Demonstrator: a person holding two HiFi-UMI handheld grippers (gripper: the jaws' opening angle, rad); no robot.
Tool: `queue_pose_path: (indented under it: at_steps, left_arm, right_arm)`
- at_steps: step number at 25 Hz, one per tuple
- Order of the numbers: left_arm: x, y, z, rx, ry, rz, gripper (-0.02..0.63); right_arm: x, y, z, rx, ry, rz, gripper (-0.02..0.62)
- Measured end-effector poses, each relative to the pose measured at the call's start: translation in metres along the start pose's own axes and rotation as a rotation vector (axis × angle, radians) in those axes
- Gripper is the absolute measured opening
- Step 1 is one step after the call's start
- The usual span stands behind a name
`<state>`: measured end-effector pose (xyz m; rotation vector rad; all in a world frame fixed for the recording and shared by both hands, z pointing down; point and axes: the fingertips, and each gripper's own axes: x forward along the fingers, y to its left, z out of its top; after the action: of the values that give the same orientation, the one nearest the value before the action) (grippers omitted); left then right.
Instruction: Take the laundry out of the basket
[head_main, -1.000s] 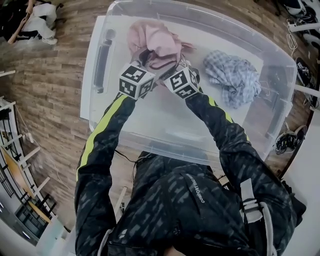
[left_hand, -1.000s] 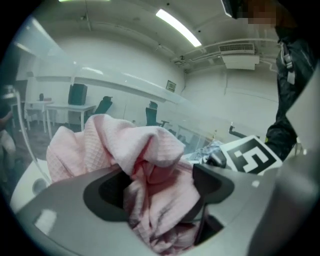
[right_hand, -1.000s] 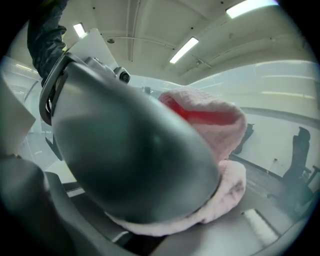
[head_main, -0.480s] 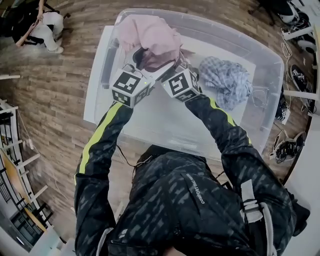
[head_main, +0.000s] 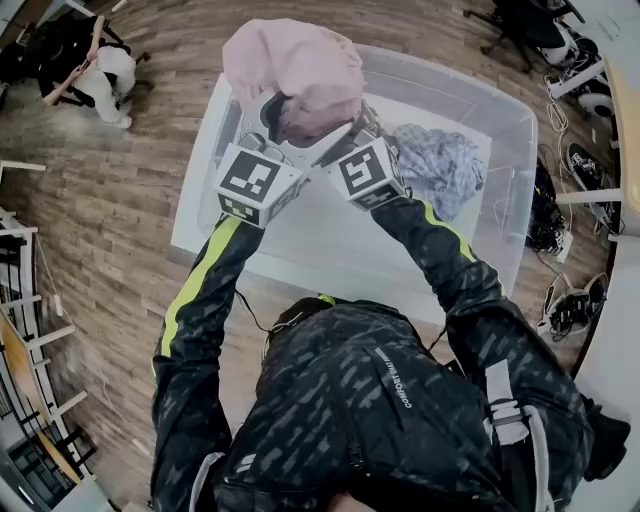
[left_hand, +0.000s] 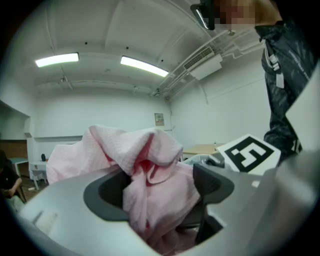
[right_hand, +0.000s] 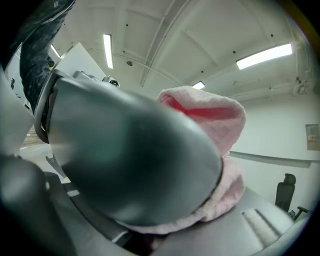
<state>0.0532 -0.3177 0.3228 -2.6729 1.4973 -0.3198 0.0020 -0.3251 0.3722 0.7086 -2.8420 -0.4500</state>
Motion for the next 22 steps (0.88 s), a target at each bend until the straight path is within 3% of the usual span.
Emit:
queue_pose_path:
  at_steps: [6, 22]
  left_arm:
    - [-0.028, -0.021, 0.056, 0.072, -0.08, 0.024, 0.382]
    - [-0.068, -0.043, 0.112, 0.143, -0.141, 0.066, 0.36]
  right_arm:
    - [-0.032, -0.004, 0.054, -0.022, -0.02, -0.042, 0.129]
    - [-0.065, 0.004, 0.121, -0.089, -0.131, -0.065, 0.13]
